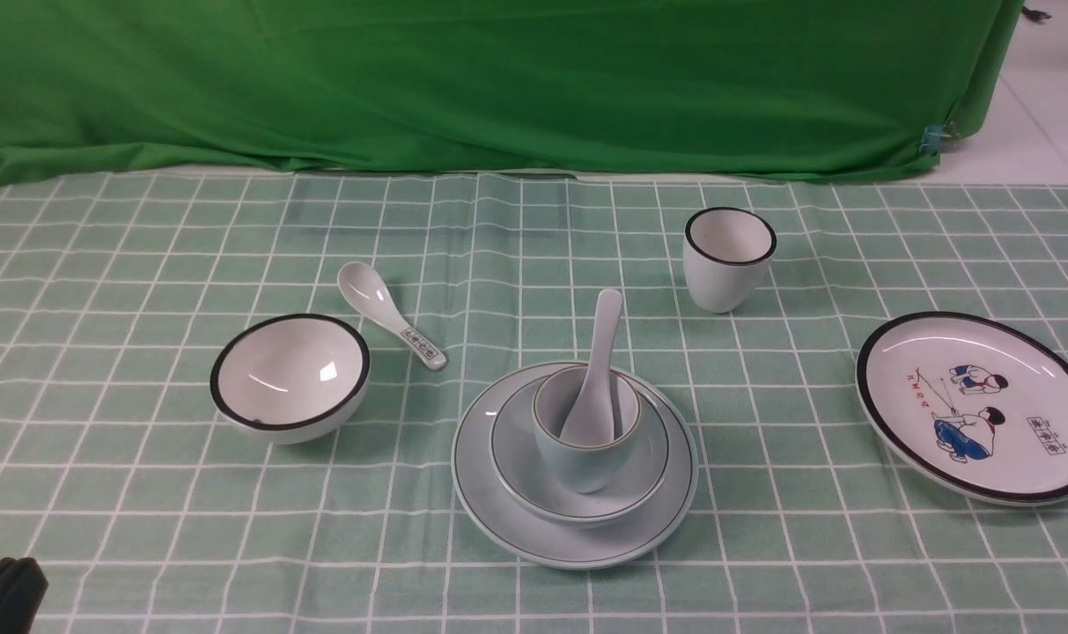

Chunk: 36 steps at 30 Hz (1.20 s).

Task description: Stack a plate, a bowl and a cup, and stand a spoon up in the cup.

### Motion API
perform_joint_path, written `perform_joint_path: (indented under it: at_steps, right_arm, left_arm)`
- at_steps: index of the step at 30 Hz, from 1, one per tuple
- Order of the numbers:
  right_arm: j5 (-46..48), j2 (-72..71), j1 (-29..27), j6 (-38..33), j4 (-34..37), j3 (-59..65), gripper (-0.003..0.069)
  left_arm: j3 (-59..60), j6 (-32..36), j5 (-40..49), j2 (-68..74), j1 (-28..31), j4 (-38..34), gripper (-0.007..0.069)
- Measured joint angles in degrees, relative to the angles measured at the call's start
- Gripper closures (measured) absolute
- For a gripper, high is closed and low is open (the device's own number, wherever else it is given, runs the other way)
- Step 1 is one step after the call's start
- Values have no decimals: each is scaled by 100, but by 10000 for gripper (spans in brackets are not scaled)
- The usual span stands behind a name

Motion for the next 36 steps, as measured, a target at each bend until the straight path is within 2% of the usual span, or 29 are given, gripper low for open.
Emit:
perform_joint_path:
  at_steps: [11,14,18,21,27,31,36]
  right_arm:
    - [38,61,0,79,-108,102,417]
    - [5,184,0,848,-760,216,418]
    - [-6,240,0,1324,-1182,401,418]
    - [-10,245,0,1290,-1271,581,417]
    - [-46,106,-100,699,-1271,1660,417]
    - [55,-25,-692,512,-1312,2660,417]
    - [478,-25,-1047,484,-1338,2793,417]
  left_arm:
    - [0,0,0,0,0,0,612]
    - [0,5,0,0,0,0,612]
    - [0,5,0,0,0,0,612]
    - [0,5,0,0,0,0,612]
    - [0,5,0,0,0,0,611]
    - [0,5,2,0,0,0,608]
    - [0,5,13,0,0,0,608]
